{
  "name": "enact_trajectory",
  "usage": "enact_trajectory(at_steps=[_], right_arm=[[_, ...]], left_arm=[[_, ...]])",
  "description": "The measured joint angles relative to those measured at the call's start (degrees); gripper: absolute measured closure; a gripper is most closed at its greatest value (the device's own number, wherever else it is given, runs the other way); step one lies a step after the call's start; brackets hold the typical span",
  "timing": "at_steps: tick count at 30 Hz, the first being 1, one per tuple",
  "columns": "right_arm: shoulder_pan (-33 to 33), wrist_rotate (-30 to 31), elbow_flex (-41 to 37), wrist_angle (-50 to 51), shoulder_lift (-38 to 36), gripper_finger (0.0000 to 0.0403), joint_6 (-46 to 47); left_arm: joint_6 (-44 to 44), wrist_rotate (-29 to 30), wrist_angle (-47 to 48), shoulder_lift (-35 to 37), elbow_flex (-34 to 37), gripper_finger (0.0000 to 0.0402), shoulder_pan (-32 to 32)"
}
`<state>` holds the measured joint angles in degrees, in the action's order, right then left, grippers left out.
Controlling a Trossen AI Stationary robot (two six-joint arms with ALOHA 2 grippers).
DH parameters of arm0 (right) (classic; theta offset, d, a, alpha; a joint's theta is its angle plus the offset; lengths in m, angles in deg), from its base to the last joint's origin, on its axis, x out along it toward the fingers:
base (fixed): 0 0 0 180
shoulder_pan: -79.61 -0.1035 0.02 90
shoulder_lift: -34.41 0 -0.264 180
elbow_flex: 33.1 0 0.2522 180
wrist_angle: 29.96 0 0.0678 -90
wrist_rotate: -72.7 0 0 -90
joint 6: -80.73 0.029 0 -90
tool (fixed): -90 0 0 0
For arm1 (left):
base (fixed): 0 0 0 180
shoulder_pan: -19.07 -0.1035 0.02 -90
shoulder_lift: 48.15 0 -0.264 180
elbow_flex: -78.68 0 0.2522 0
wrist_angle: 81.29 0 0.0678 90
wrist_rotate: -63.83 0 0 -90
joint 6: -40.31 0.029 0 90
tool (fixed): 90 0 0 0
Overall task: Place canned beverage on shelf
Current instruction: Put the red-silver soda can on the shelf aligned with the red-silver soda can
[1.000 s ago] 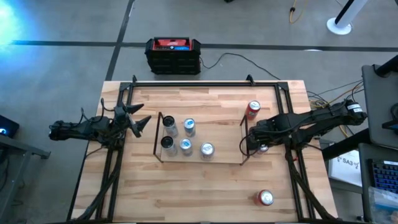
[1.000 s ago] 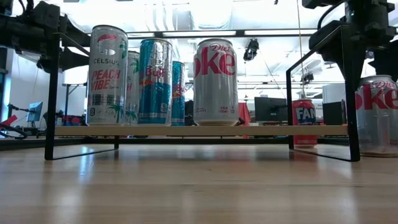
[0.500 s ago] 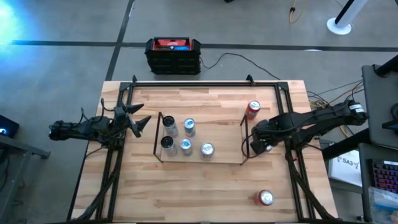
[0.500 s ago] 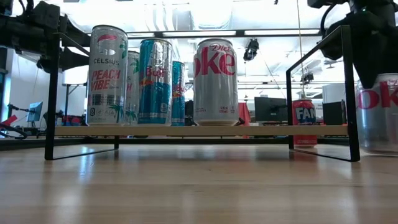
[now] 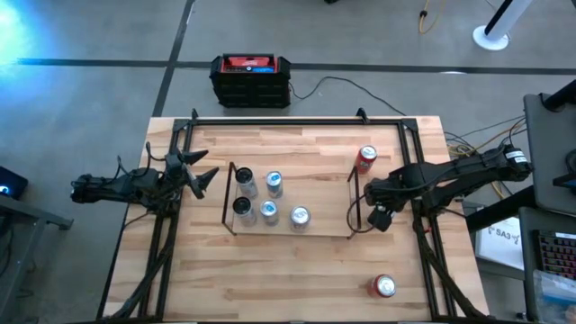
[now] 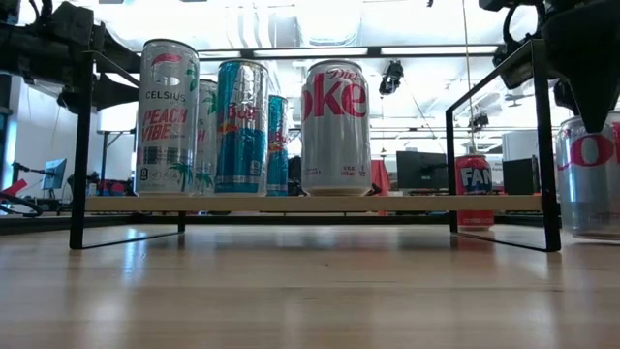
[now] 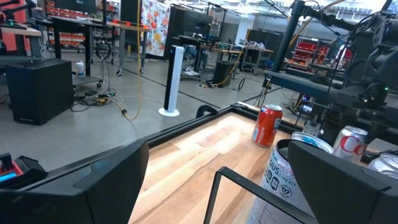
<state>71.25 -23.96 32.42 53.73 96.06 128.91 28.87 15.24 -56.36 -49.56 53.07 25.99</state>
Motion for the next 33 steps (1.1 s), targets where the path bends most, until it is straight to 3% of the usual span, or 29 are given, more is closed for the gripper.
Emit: enact_trajectory(at_steps=[6, 19, 33], right_arm=[[0.0, 0.4, 0.0, -0.3, 0.2, 0.0102, -1.5], [0.0, 0.2, -0.6, -2.0, 0.3, 0.0038, -1.1], [0.0, 0.1, 0.1, -2.1, 0.3, 0.0034, 32.7]], left_arm=[[0.0, 0.0, 0.0, 0.0, 0.0, 0.0033, 0.0], [0.0, 0.0, 0.0, 0.0, 0.0, 0.0033, 0.0], [0.0, 0.0, 0.0, 0.0, 0.0, 0.0033, 0.0]])
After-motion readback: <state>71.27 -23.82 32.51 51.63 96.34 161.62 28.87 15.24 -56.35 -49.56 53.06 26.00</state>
